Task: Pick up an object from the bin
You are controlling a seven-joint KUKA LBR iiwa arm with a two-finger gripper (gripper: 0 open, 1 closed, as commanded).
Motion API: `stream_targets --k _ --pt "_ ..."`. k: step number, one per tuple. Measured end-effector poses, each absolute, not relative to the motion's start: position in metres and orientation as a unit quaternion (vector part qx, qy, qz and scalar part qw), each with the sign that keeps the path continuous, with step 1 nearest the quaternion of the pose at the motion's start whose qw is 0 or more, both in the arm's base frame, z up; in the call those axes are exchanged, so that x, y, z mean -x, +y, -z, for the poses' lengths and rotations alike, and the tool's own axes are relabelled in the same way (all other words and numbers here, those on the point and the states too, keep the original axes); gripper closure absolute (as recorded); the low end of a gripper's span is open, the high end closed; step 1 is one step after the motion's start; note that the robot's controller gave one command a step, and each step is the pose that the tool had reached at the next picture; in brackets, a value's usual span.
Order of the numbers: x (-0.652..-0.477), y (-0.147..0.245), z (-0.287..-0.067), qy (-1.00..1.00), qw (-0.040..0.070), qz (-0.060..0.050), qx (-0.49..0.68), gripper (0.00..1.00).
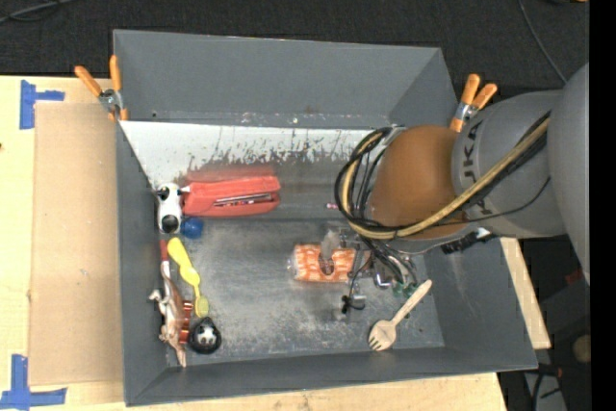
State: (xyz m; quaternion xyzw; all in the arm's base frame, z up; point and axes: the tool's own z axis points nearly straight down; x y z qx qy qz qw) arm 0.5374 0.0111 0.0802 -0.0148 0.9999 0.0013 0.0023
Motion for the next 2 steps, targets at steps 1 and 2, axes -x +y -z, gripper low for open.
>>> stream_targets --k 1,2 --pt "-0.56 -0.018 -0.091 0.999 0.0 -0.001 -0.036 0.0" --pt "-0.586 -0.016 -0.087 0.998 0.002 -0.002 -0.065 1.0"
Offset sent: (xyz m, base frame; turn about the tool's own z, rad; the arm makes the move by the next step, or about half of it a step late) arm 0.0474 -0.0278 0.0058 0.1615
